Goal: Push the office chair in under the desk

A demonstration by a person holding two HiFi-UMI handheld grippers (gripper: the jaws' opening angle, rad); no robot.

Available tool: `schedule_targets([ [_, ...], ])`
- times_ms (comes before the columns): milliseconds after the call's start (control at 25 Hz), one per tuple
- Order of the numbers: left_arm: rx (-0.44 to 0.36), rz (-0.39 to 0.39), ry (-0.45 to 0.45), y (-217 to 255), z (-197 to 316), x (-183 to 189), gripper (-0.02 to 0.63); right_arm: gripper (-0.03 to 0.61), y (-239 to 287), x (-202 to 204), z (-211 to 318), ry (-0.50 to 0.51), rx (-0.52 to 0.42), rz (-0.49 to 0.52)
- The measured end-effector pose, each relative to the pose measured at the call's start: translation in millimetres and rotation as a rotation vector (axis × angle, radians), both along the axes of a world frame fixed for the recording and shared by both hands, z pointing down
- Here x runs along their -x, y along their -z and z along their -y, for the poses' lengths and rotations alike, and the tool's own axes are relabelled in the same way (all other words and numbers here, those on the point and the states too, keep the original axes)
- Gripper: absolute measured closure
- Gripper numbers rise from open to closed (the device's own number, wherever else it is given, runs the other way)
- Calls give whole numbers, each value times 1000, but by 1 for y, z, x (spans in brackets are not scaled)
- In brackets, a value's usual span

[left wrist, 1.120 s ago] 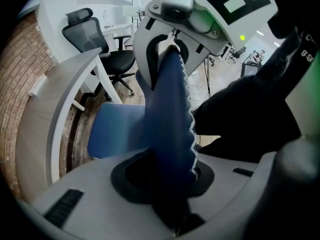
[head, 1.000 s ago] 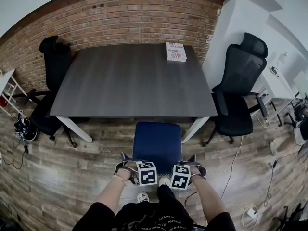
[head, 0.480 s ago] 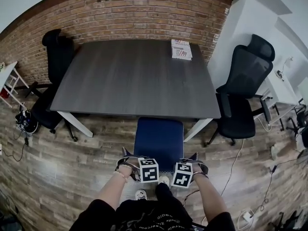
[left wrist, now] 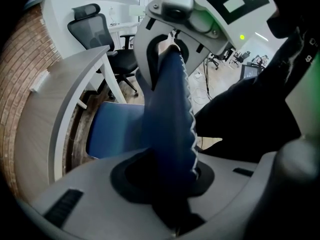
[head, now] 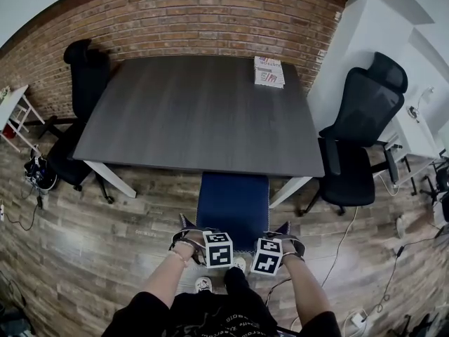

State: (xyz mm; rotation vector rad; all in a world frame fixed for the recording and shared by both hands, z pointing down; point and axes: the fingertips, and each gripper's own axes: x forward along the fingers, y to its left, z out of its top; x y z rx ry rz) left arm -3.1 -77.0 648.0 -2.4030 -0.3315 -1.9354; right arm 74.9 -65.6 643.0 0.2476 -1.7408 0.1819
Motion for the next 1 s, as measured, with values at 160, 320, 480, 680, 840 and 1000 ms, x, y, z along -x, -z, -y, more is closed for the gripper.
schedule_targets([
  [160, 5, 6, 13, -6, 4, -1, 520, 489, -6, -2, 4, 14, 11, 2],
  [320, 12, 8, 17, -5, 11, -8, 518, 489, -5, -8, 12, 17, 11, 4],
  [480, 5, 6, 21, -5, 20, -13, 518, 489, -5, -13, 21, 15, 4, 0],
  [680, 7, 16, 22, -8, 27, -12, 520, 489, -8, -13, 26, 36, 16, -7],
  [840, 12, 16, 22, -5, 32, -17, 520, 489, -5, -17, 33, 42, 15, -2],
  [1000, 8, 14, 26, -3, 39, -18, 519, 488, -3, -18, 39, 43, 11, 2],
])
